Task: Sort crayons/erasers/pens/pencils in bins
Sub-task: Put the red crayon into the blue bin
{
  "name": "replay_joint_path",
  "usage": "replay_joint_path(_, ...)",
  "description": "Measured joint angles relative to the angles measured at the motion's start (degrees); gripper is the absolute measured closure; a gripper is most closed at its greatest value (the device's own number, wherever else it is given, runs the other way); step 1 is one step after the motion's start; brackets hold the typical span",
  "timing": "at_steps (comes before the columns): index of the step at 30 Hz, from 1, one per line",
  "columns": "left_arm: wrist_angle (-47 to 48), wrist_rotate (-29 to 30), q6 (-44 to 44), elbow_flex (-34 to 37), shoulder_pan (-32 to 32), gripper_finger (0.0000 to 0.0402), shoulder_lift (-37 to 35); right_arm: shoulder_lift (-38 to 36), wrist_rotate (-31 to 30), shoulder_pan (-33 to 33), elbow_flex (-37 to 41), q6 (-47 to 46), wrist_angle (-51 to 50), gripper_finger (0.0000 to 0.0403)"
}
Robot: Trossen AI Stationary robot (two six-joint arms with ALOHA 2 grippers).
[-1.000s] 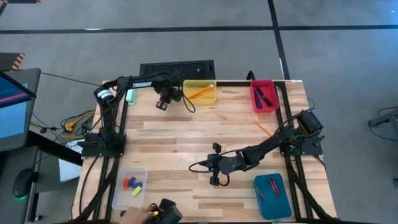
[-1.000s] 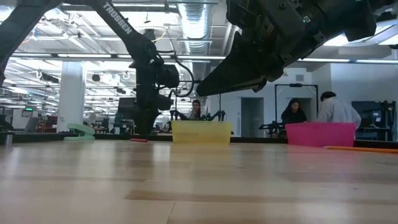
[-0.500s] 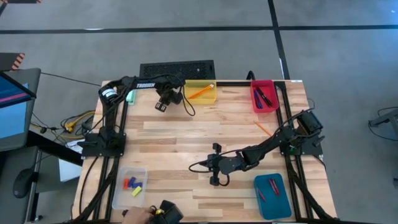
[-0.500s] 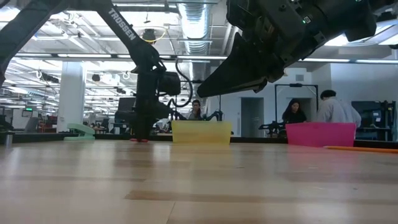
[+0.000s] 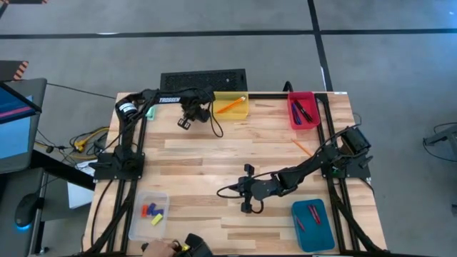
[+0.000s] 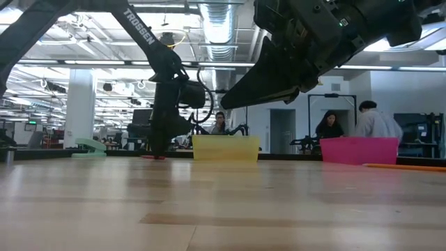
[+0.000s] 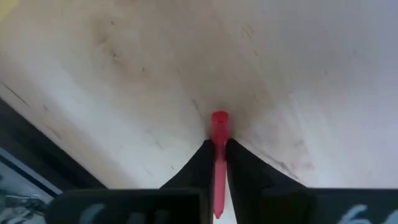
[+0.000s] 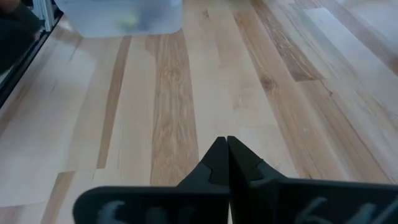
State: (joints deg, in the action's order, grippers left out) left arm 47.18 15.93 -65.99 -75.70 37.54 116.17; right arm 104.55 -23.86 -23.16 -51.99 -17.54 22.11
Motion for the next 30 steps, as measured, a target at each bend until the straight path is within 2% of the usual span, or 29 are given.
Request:
replay_joint_path(4,2.43,-1.33,3.32,-1.55,-0.55,0.0392,-0.5,0.0,0.0,-0.2,0.0,0.0,-0.04,0.04)
replay_joint_path(14,9.5,-16.57,17.1,-1.57,-2.27,0.0393,-9.69,0.0,0.06,-0.48,0.0,0.0,-0.68,0.0399)
replay_joint_path(18,9.92,-28.41,24.71,-1.66,-3.71,0.0393,-11.51,0.0,0.5,-0.45,0.0,0.0,-0.96,0.04)
replay_joint_path(21,9.12,-36.65,30.54,-1.66,-4.69,0.0393,-11.98,0.02,-1.77,-0.48,0.36,0.0,-0.13,0.04)
replay_joint_path(25,5.38,-42.51,36.1,-1.66,-7.13,0.0393,-11.95,2.82,-3.04,0.23,5.56,-0.63,13.48,0.04)
replay_joint_path(30,1.08,-46.83,41.12,-1.66,-10.5,0.0393,-11.97,9.32,-3.27,3.73,10.19,-6.61,35.6,0.0401)
